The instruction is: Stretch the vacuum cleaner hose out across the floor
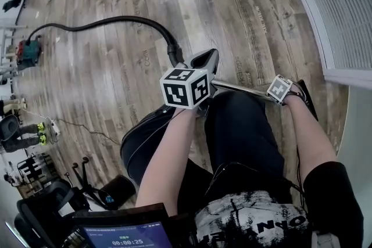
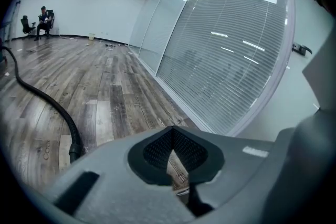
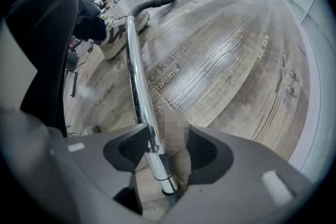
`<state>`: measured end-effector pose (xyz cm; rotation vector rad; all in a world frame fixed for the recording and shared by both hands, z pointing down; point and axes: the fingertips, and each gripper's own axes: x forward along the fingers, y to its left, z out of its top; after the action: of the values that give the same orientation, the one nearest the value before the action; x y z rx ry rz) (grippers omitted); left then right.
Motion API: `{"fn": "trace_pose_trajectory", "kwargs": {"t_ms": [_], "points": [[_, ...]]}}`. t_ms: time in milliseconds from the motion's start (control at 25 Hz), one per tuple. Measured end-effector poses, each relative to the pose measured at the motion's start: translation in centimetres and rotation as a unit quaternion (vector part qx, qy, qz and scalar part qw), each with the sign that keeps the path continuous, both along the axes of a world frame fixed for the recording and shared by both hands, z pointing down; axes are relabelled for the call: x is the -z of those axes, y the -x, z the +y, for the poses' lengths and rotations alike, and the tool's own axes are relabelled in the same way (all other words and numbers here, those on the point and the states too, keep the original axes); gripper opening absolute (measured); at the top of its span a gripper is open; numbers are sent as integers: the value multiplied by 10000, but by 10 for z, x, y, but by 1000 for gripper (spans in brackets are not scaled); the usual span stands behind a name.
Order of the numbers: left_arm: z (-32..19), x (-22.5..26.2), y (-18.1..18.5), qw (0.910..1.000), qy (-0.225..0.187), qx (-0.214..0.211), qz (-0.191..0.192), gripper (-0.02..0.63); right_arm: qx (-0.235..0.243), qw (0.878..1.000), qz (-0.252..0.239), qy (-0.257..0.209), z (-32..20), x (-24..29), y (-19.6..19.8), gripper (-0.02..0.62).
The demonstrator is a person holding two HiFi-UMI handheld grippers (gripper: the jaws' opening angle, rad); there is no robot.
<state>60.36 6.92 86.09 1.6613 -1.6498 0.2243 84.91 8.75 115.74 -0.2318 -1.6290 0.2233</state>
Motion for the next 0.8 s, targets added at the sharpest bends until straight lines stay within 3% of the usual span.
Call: {"fn": "trace_pose_trajectory", "kwargs": {"t_ms": [480,680,800], "points": [[15,20,0,9995,-45,270,-171,0,40,9963,-825,-232,-1,27,49,18],[33,30,42,9962,-237,830,70,0,-21,9945,-975,-381,-7,30,71,6],[37,28,66,9966,-156,801,-74,0,-185,9942,-1006,-343,-5,35,76,5]]}}
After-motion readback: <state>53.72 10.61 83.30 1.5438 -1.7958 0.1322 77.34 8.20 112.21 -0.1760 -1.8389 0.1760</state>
